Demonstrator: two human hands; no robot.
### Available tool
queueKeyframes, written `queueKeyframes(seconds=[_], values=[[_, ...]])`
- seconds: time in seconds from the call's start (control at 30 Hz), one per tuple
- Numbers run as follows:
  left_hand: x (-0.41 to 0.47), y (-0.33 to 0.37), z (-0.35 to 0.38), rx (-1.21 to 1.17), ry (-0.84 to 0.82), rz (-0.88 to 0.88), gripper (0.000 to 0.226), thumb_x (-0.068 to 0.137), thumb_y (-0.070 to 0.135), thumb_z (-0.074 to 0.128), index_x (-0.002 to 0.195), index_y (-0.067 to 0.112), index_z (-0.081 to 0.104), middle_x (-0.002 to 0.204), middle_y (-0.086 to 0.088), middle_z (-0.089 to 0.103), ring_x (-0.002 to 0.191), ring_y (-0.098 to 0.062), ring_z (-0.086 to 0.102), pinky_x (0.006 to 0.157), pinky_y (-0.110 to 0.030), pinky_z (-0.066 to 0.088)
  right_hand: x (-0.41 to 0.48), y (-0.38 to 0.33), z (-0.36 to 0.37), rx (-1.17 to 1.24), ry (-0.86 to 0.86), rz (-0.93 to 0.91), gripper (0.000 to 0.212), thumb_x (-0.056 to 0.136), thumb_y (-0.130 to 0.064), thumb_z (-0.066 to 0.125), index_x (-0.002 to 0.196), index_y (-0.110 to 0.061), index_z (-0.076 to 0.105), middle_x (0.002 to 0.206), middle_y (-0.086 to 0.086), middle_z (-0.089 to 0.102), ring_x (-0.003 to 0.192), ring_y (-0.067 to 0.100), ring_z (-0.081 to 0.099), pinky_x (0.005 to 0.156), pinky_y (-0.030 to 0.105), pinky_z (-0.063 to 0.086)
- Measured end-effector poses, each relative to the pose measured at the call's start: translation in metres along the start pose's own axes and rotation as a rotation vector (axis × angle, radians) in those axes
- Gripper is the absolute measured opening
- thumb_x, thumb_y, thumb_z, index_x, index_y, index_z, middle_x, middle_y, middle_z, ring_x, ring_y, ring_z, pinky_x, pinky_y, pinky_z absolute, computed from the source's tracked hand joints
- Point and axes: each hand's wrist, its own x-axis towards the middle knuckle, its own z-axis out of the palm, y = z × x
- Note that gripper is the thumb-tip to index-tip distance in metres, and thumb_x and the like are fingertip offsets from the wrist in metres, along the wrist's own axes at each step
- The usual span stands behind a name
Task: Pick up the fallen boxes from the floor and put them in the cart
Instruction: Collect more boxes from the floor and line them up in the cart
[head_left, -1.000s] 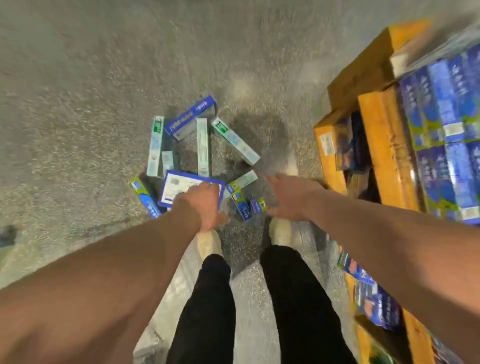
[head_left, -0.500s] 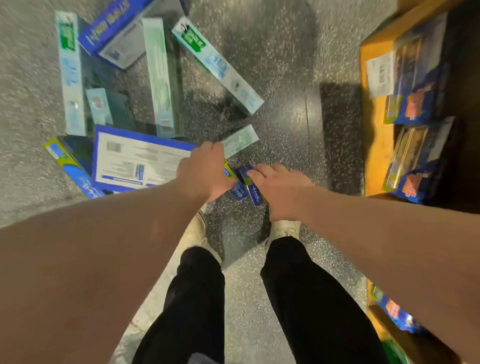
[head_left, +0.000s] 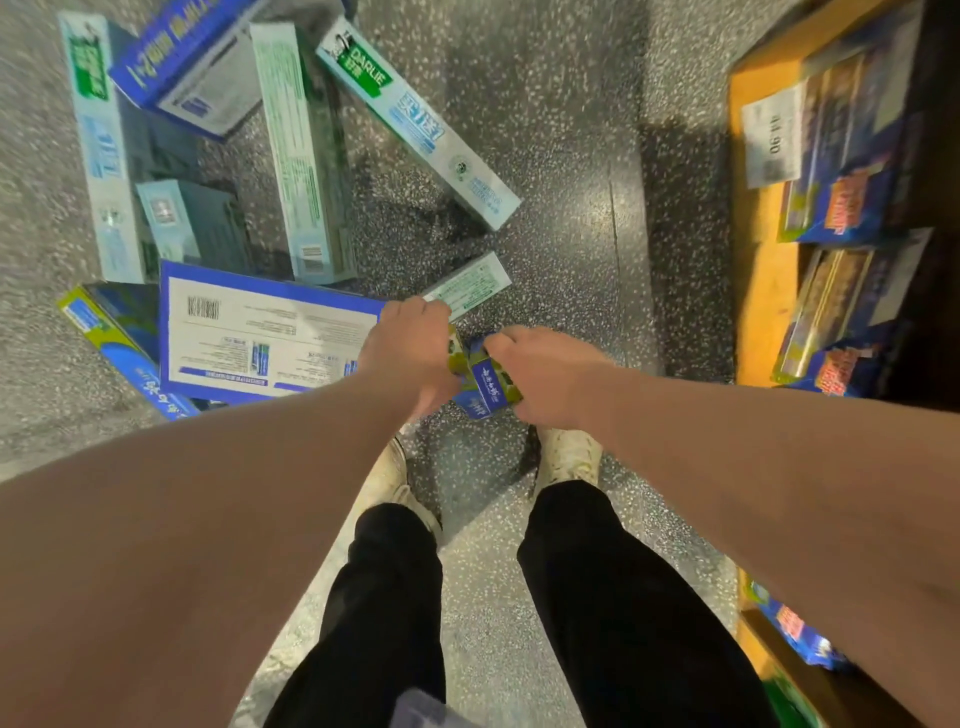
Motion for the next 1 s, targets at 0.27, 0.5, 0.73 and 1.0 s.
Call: queueKeyframes(seconds=[0.27,0.5,0.73,1.0], values=[[-0.034,0.005,0.027,-0.232,0.092,0.161,0.065,0.068,0.003,0.078,0.127,0.013,0.055,0.117,-0.002,0.040,0.110,-0.022,0.044,0.097,-0.040,0.047,0.002,0.001,0.000,0.110,0.039,0.050,0.053,0.080,-0.012,0.073,0.126,-0.018,0.046,0.109,0.002,0.051,0.091,0.021,0.059,0.078,0.039,0.058],[-0.036,0.012,0.040,-0.253,0.109,0.235,0.065,0.070,0.021,0.087,0.125,0.011,0.054,0.120,-0.006,0.048,0.113,-0.025,0.046,0.101,-0.042,0.044,-0.002,0.003,0.019,0.127,0.055,0.027,0.055,0.082,-0.016,0.075,0.125,-0.015,0.042,0.112,0.006,0.051,0.094,0.025,0.059,0.079,0.038,0.055],[-0.039,0.020,0.046,-0.163,0.099,0.233,0.059,0.083,0.042,0.079,0.127,0.014,0.052,0.123,-0.001,0.056,0.117,-0.021,0.049,0.101,-0.034,0.042,-0.004,-0.002,0.029,0.136,0.094,0.027,0.061,0.081,-0.022,0.082,0.127,-0.014,0.043,0.120,0.007,0.051,0.103,0.026,0.061,0.080,0.032,0.049],[-0.066,0.023,0.006,-0.340,0.017,0.104,0.028,0.078,0.019,0.079,0.097,0.010,0.062,0.090,-0.003,0.062,0.084,-0.024,0.060,0.068,-0.030,0.044,-0.027,-0.023,0.002,0.154,0.054,0.030,0.085,0.080,-0.015,0.080,0.148,-0.015,0.029,0.136,0.008,0.046,0.114,0.028,0.060,0.090,0.041,0.055]])
